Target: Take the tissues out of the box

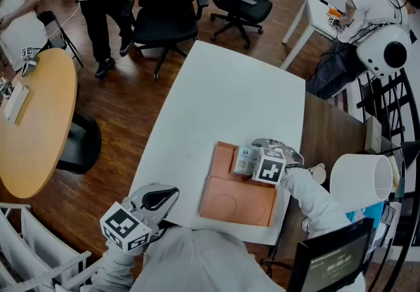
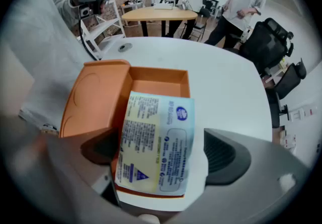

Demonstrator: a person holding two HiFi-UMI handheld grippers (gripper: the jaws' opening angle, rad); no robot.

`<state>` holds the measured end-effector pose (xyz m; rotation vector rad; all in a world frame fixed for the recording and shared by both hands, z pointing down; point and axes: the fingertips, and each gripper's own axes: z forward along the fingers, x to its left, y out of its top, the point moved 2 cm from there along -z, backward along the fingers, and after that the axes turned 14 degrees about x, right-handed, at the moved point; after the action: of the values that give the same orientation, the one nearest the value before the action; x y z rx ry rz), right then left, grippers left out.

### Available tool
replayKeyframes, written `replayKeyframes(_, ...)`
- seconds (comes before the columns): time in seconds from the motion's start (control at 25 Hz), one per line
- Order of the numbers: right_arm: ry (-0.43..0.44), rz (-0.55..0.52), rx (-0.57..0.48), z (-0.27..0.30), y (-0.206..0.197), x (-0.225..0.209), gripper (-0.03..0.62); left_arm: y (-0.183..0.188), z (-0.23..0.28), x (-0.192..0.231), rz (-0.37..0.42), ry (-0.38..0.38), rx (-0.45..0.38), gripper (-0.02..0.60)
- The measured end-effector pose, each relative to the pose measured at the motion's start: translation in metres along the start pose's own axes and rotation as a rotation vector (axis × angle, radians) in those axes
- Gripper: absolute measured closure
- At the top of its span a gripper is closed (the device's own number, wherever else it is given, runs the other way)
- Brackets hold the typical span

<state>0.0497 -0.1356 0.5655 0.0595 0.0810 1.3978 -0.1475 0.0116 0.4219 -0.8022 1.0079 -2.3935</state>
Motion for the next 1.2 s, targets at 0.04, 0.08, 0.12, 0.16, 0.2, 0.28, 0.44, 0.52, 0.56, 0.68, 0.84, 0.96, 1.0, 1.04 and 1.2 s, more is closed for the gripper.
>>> replayKeyframes(0.04, -0.003, -0.012, 0.014, 0.004, -0.001, 0.001, 0.068, 0.002, 0.001, -0.001, 0.011, 0.001, 0.000, 0.569)
replayKeyframes(0.08, -0.009, -0.021, 0.025, 0.007, -0.003, 0.002, 0.068, 0.004, 0.002, -0.001, 0.021, 0.002, 0.000, 0.569)
replayKeyframes(0.12, -0.017, -0.026, 0.032, 0.008, -0.004, 0.003, 0.068, 0.005, 0.003, -0.002, 0.029, 0.002, 0.000, 0.569)
replayKeyframes(0.16, -0.029, -0.026, 0.033, 0.008, -0.004, 0.003, 0.071, 0.006, 0.003, -0.002, 0.035, 0.002, 0.000, 0.569)
replayKeyframes(0.2, -0.042, -0.024, 0.031, 0.007, -0.004, 0.003, 0.083, 0.007, 0.003, -0.002, 0.037, 0.000, 0.000, 0.569)
replayKeyframes(0.28, -0.067, -0.026, 0.031, 0.004, -0.003, 0.002, 0.122, 0.006, 0.002, -0.001, 0.035, -0.005, 0.002, 0.569)
replayKeyframes(0.44, -0.067, -0.006, 0.021, 0.000, -0.003, 0.004, 0.152, 0.005, 0.002, -0.003, 0.040, -0.015, 0.007, 0.569)
replayKeyframes(0.52, -0.085, 0.016, -0.002, -0.006, -0.003, 0.003, 0.161, 0.006, 0.003, -0.005, 0.052, -0.018, 0.005, 0.569)
replayKeyframes(0.56, -0.095, 0.026, -0.015, -0.011, -0.003, 0.003, 0.163, 0.006, 0.002, -0.006, 0.056, -0.019, 0.005, 0.569)
replayKeyframes(0.68, -0.152, 0.075, -0.069, -0.038, -0.004, 0.000, 0.164, 0.006, -0.003, -0.006, 0.059, -0.021, 0.005, 0.569)
replayKeyframes(0.84, -0.243, 0.322, -0.248, -0.109, -0.021, -0.011, 0.164, 0.005, -0.009, -0.002, 0.054, -0.033, 0.001, 0.569)
replayKeyframes(0.96, -0.289, 0.632, -0.362, -0.154, -0.067, -0.003, 0.164, 0.003, -0.006, -0.006, 0.061, -0.056, 0.012, 0.569)
replayKeyframes(1.0, -0.298, 0.740, -0.378, -0.162, -0.086, 0.005, 0.164, 0.003, -0.005, -0.008, 0.066, -0.065, 0.013, 0.569)
replayKeyframes(1.04, -0.301, 0.837, -0.383, -0.164, -0.105, 0.016, 0.164, 0.004, -0.003, -0.011, 0.070, -0.074, 0.013, 0.569)
replayKeyframes(1.2, -0.248, 1.111, -0.291, -0.123, -0.163, 0.083, 0.164, 0.003, 0.006, -0.017, 0.089, -0.111, 0.023, 0.569)
